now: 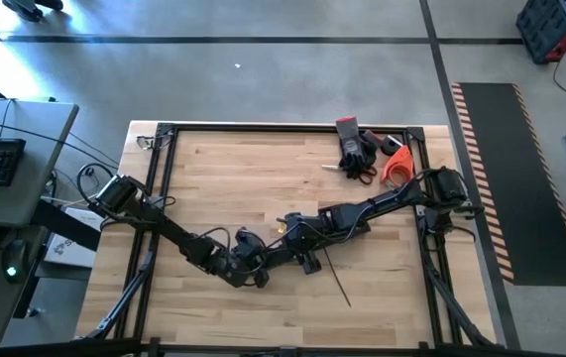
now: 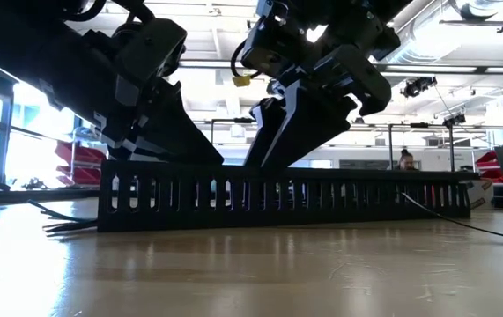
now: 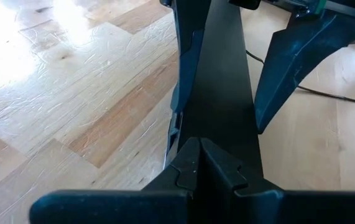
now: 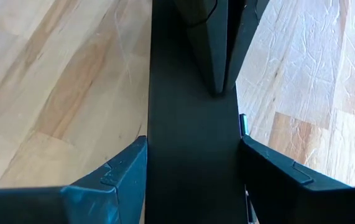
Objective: Ziptie cables
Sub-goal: Close the black cable duct with the black cable duct cover
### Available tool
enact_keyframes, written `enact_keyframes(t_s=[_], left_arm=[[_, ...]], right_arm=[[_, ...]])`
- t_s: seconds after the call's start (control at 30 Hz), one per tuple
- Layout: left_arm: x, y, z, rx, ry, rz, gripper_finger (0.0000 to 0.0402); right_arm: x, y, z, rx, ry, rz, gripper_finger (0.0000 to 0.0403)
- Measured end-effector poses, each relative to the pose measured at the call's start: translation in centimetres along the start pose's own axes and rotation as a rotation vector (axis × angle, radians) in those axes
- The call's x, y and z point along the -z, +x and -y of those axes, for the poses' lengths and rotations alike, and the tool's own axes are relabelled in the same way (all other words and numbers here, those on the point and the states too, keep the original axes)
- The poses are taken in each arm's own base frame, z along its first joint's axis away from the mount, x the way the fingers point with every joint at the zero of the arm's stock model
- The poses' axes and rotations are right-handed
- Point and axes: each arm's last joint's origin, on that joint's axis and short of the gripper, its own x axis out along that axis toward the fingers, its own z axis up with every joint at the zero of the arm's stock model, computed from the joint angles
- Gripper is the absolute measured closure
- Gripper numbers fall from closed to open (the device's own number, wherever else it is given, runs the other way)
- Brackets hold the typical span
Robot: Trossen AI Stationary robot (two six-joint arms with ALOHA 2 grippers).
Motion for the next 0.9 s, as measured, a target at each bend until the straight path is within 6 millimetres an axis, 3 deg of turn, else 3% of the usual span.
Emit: enact_keyframes(t_s=[0.1,0.2,0.33,0.5,0.67,0.77,0.9], left_arm=[[0.0,0.0,0.0,0.003,0.001,0.002,0.0402],[0.0,0.0,0.1,0.006,0.002,0.002,0.0402],[0.1,-0.2,0.2,0.01,0.004,0.001,0.0402],[0.5,-0.6,0.5,0.014,0.015,0.009,0.0402],[0.8,-1.3,1.0,0.023,0.022,0.037,0.0402],[0.3,-2.1,1.3,0.047,0.027,0.042,0.0402],[-0.6,-3.6,1.5,0.074,0.077,0.048,0.0402]], right_arm=[[-0.2,-0.4,0.0,0.01,-0.031,0.007,0.0189],[-0.5,-1.5,-0.4,0.075,-0.067,0.004,0.0133],[-2.1,-5.2,-1.0,0.253,-0.143,0.055,0.009],[-1.4,-9.8,-2.8,0.31,-0.192,0.061,0.0092],[3.4,-12.6,-4.7,0.245,-0.147,-0.028,0.0101],[6.5,-14.0,-5.3,0.23,-0.025,-0.089,0.0101],[10.9,-14.3,-5.6,0.222,0.19,-0.236,0.0101]])
